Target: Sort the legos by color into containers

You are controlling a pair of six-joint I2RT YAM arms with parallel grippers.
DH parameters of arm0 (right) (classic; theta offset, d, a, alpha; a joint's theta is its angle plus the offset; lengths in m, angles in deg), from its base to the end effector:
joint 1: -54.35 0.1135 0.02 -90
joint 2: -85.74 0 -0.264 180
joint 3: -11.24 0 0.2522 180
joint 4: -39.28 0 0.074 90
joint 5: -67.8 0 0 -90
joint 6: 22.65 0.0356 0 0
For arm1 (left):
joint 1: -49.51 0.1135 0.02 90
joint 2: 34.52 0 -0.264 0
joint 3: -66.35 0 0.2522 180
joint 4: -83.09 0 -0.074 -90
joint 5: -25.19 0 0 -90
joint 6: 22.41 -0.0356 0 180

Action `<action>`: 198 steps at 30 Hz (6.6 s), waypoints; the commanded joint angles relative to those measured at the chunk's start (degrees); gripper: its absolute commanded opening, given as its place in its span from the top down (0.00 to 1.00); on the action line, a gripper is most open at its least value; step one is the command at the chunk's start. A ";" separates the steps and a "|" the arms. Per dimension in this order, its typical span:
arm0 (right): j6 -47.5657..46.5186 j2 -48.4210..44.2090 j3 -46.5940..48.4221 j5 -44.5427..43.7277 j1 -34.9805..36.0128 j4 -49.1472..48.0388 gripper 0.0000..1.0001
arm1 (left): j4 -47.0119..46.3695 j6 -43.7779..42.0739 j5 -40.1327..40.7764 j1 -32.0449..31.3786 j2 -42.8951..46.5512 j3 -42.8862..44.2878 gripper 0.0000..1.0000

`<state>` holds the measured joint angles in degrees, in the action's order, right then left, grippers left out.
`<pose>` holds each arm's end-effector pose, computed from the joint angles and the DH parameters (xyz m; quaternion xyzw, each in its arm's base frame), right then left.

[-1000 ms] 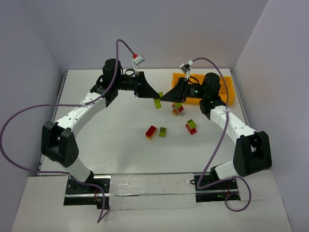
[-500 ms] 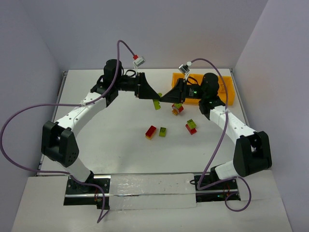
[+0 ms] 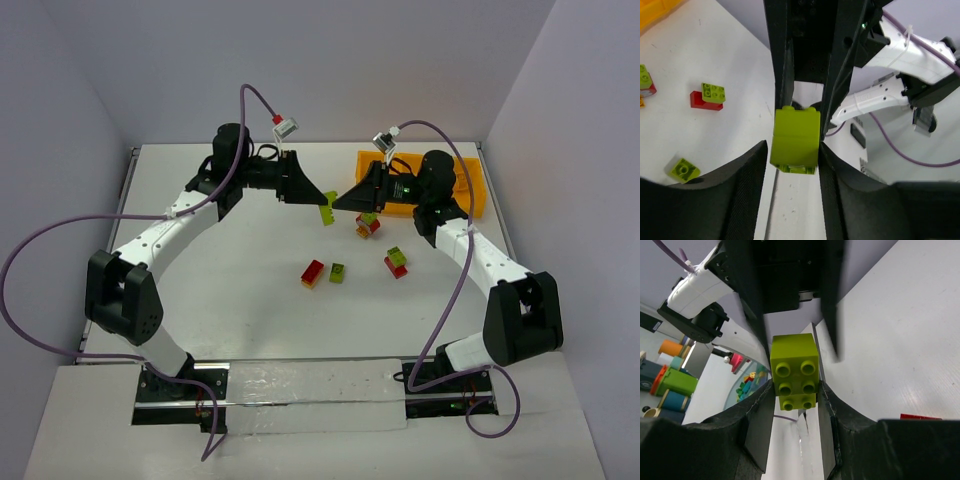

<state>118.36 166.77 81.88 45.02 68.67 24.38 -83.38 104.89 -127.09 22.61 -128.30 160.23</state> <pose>0.2965 0.1096 0.3357 -0.2079 0.6645 0.6464 0.3121 0.3226 -0.1990 0.3563 0.2582 0.6981 -0.6257 0.2335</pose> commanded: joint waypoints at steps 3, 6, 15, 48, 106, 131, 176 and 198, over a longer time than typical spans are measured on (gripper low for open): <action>-1.09 -1.76 0.86 -0.69 -0.35 -0.16 1.00 | -2.23 -0.74 -1.17 0.18 1.14 0.21 0.91; -1.04 -2.23 0.24 -2.96 -1.24 0.29 1.00 | -1.32 -1.47 -1.26 0.28 1.33 0.09 1.00; -1.60 -5.89 -2.53 -11.86 -9.44 5.72 1.00 | -1.85 -1.36 -1.00 1.99 2.55 -1.86 1.00; -30.48 32.60 44.83 -71.10 -16.70 61.48 0.32 | 12.09 -4.78 16.62 0.92 1.93 4.56 1.00; -38.69 -2.01 11.70 -65.71 21.40 35.79 1.00 | 16.22 0.51 29.55 0.70 -0.29 5.50 0.20; -31.73 14.31 18.58 -79.70 -8.07 50.31 0.99 | 21.73 -2.56 35.38 1.93 1.49 5.61 0.01; -14.65 5.45 -2.80 -77.62 28.75 48.47 0.14 | 24.46 -5.69 42.98 2.20 6.30 4.70 0.01; -15.60 16.65 1.92 -83.16 29.71 48.21 0.61 | 23.88 -5.40 41.99 2.20 5.98 4.08 0.01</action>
<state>102.51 183.60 81.40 -34.69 98.35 73.51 -58.04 99.88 -84.51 24.54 -123.97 164.34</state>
